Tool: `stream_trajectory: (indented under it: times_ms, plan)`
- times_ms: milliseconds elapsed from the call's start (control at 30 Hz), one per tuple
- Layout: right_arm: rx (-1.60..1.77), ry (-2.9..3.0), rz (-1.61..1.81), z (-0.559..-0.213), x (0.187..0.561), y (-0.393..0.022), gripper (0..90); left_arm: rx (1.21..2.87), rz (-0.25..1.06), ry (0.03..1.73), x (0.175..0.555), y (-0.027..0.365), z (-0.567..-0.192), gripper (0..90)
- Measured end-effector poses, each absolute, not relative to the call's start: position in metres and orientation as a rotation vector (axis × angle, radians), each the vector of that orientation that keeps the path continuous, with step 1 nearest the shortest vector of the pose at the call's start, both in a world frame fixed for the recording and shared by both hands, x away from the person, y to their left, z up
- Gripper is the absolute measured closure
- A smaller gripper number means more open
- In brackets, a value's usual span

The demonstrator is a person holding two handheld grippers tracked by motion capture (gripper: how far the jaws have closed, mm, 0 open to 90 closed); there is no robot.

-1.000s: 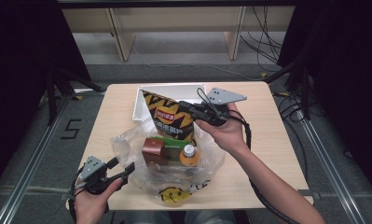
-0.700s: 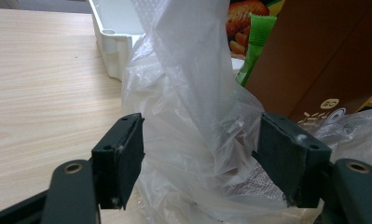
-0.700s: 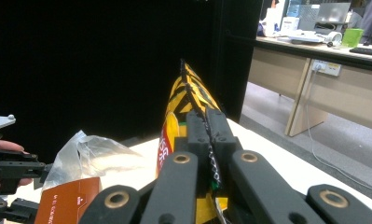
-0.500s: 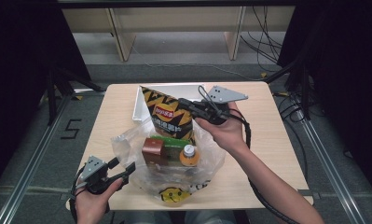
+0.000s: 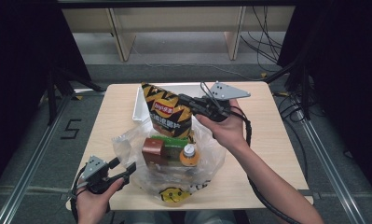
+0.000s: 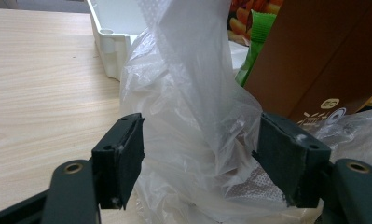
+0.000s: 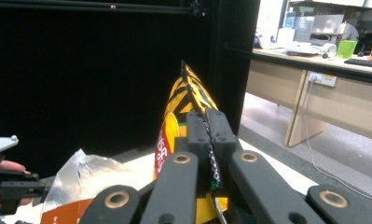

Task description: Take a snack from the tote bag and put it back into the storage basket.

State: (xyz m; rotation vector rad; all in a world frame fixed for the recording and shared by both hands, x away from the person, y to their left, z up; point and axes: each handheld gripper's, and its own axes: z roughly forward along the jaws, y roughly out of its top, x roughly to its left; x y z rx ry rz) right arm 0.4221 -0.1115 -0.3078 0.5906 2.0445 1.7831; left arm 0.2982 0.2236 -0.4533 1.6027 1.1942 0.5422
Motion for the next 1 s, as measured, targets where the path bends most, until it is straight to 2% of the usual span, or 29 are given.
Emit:
stream_trajectory:
  times_ms: [1000]
  plan:
    - [0.554, 2.005, 1.809, -0.286, 0.424, -0.107, 90.0, 1.598, 0.54, 1.179, 0.299, 0.223, -0.453, 31.2]
